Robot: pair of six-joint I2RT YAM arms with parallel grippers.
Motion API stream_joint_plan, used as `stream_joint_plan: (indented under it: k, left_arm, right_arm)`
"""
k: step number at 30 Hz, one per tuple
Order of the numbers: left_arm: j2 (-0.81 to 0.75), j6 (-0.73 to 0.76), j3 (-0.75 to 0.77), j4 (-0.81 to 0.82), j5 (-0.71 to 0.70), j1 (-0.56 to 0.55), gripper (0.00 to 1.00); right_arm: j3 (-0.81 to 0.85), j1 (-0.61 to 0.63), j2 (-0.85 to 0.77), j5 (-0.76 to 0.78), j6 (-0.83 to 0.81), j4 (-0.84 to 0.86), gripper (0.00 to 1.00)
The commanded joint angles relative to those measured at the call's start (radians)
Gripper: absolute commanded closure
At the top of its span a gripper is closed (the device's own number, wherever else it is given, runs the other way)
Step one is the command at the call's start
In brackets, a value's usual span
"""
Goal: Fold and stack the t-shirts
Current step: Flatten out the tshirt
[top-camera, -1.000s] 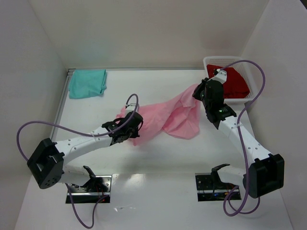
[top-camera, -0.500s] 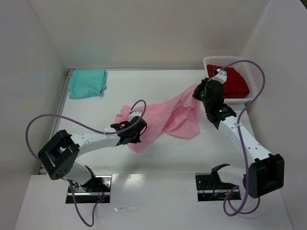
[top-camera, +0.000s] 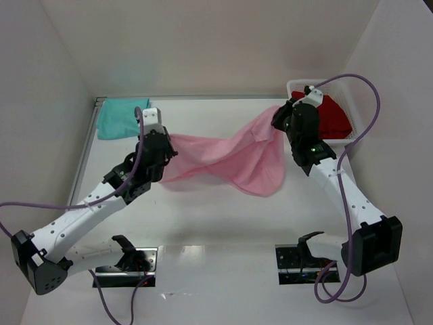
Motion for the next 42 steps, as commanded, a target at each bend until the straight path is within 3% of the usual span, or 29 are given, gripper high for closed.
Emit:
stream_joint_plan:
  k: [1,8,17,24,30,36,42]
  left_arm:
    - [-0.015,0.17,0.097,0.1,-0.128,0.079,1.0]
    - [-0.054,0.274,0.189,0.176,-0.158,0.282,1.0]
    - [-0.083,0.263,0.26,0.24,0.013,0.501,1.0]
    - [-0.083,0.263,0.284,0.311,0.092,0.517,1.0]
    - [-0.028,0.326,0.378,0.321,0.11,0.517,1.0]
    - [-0.026,0.392,0.445,0.311,0.11,0.517,1.0]
    - [-0.017,0.392,0.455,0.263,0.099,0.517,1.0]
  right_arm:
    - [0.117,-0.008,0.013,-0.01,0.004,0.093,0.99]
    - [0.283,-0.059,0.003,-0.034,-0.03,0.042,0.99]
    - [0.415,-0.09,-0.028,-0.085,-0.076,-0.001,0.99]
    - [0.418,-0.09,-0.056,-0.249,-0.076,0.027,0.99]
    - [0.36,-0.09,-0.206,-0.384,-0.076,0.005,0.99]
    - [0.352,-0.09,-0.286,-0.265,-0.124,-0.044,0.99]
    - [0.374,-0.09,-0.171,-0.193,-0.124,-0.127,0.99]
